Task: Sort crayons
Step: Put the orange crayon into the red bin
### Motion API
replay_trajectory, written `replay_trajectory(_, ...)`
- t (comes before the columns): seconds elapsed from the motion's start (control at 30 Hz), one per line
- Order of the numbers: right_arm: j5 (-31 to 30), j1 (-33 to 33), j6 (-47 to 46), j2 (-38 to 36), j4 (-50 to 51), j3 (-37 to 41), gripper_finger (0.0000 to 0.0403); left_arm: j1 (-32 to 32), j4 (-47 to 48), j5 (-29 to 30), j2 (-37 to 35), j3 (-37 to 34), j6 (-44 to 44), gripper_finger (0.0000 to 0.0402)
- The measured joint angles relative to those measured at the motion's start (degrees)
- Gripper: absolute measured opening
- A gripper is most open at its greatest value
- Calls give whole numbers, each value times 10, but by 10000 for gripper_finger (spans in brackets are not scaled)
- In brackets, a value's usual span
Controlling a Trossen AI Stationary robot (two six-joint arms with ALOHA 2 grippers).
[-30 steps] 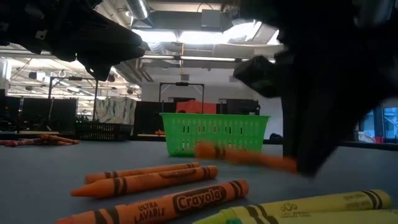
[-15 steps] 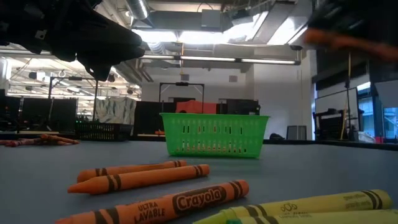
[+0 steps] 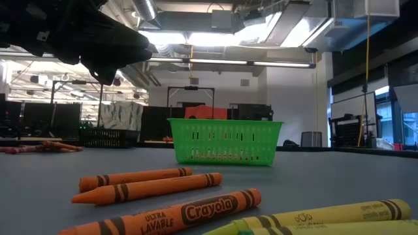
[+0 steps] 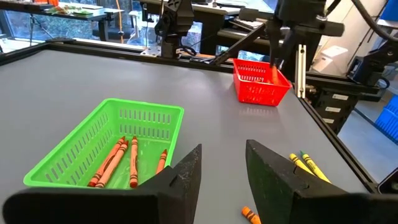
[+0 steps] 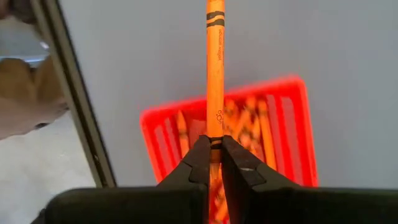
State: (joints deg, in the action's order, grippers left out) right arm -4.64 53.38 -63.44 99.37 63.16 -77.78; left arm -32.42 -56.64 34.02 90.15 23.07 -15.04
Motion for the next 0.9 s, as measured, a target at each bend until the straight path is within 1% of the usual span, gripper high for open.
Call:
replay_trajectory(0.23,-24,65,-101,1,68,0,16,0,0,0,0,0,0,110)
replay_trajectory(0.4,-34,96,-148,2,74,16,17,0,2,0,0,0,-14,110)
replay_trajectory(0.47,-29,102,-172,2,72,30,17,0,2,-2,0,0,-14,110)
replay_trajectory(0.57,3,100,-212,3,69,52,24,0,1,-2,0,0,-14,110)
replay_trajectory(0.67,17,100,-221,3,51,58,55,0,0,-2,0,0,-14,110)
replay_trajectory(0.8,18,85,-176,2,45,45,115,3,0,-3,0,0,-11,110)
replay_trajectory(0.83,13,77,-166,2,44,36,127,5,0,-2,0,0,-11,110)
replay_trajectory(0.9,-27,60,-130,1,43,18,147,11,0,-2,0,0,-10,110)
